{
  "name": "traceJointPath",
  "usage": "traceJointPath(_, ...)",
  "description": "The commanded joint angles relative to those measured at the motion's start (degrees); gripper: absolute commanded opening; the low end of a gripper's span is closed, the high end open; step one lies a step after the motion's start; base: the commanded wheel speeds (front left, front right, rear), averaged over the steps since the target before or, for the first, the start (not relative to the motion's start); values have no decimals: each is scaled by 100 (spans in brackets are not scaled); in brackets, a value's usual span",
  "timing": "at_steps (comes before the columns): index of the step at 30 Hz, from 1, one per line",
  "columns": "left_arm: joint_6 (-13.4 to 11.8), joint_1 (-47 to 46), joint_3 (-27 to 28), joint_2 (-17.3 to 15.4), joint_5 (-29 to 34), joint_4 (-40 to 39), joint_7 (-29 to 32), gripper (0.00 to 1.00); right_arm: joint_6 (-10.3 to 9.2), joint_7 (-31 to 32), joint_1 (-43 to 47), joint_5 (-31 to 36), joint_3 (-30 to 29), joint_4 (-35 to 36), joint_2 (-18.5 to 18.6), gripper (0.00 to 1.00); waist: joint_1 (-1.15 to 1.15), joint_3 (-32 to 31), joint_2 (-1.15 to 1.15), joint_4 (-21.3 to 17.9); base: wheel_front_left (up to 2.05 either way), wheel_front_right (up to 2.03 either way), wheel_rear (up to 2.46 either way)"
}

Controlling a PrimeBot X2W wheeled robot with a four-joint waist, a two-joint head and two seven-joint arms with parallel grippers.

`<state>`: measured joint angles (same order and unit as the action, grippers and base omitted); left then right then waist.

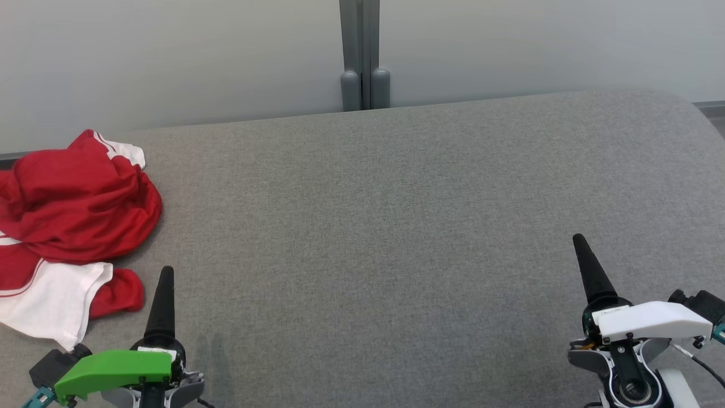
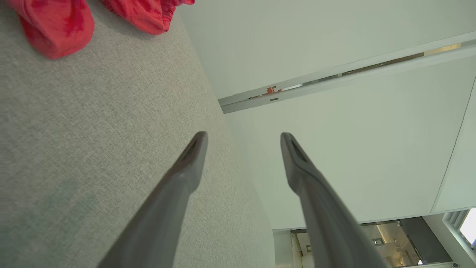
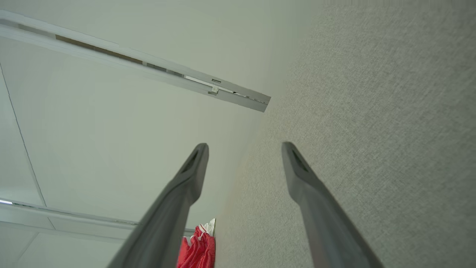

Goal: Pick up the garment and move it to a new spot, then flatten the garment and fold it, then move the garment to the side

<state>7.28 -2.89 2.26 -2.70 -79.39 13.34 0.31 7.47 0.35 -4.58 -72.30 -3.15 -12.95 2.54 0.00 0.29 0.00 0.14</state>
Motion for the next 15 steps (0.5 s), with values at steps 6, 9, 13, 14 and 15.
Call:
traceJointPath(6, 18, 32, 32, -66, 1113, -130, -182, 100, 2, -183, -23, 1212, -43, 305, 34, 100, 0, 13, 0, 5, 0, 0, 0)
traceJointPath(9, 18, 60, 15, -56, 1483, -159, -245, 100, 2, -245, -6, 1675, -78, 378, 35, 100, 0, 20, 0, 6, 0, 0, 0)
traceJointPath(13, 19, 96, -68, -86, 2009, -210, -327, 100, 2, -330, 13, 2272, -106, 467, 35, 100, 0, 29, 0, 5, 0, 0, 0)
traceJointPath(14, 19, 107, -90, -100, 2156, -233, -350, 100, 2, -349, 21, 2439, -102, 486, 36, 100, 0, 30, 0, 5, 0, 0, 0)
traceJointPath(15, 19, 115, -96, -102, 2269, -253, -367, 100, 2, -370, 26, 2572, -98, 503, 36, 100, 0, 31, 0, 6, 0, 0, 0)
